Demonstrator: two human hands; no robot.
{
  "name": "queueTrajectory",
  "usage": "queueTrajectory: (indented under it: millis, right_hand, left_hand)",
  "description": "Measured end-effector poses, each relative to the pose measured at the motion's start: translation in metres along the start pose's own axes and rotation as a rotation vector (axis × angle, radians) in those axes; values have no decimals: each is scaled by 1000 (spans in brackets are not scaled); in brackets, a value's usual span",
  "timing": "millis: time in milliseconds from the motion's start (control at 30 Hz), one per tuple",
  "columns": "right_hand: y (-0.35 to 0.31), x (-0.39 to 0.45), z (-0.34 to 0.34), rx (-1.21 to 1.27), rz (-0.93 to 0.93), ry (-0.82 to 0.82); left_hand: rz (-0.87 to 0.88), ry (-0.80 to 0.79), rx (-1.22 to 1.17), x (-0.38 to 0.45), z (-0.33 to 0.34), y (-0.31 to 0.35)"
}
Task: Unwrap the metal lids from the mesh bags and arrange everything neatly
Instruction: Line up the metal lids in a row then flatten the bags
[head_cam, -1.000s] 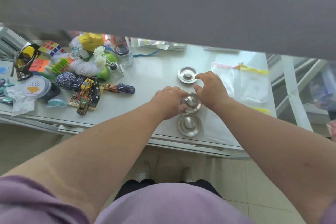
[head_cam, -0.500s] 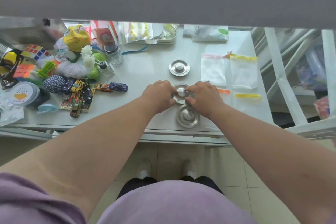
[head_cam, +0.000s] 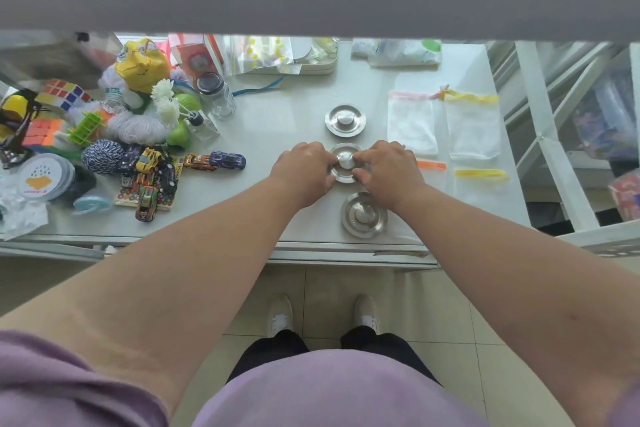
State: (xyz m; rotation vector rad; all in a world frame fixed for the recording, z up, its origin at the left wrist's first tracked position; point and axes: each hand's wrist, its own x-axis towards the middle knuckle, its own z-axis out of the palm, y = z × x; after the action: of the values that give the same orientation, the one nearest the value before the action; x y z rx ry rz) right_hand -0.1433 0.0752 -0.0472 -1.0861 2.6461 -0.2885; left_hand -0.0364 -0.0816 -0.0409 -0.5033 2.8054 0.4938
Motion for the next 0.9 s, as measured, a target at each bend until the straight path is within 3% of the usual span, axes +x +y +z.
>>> queueTrajectory:
  millis: [267,367,467,533,667,900]
  right_hand:
    - [-1,0,2,-31,-6,-9]
    - [-3,-10,-1,80,-3,29]
    - [3,-39,0,187,9,163]
    - [7,-62,6,243,44,123]
    - [2,-77,21,260,97,27]
    - [-13,-74,27,317,82,24]
  left_hand:
    - [-1,6,-36,-2,3,-1]
    - [-21,-5,-51,-5,1,-4]
    - [-62,61,-182,-17,0,-7]
    - [-126,58,-325,-29,3,-4]
    - [-213,-129,-555,-46,19,14]
    - [-322,-97,-675,-50,37,3]
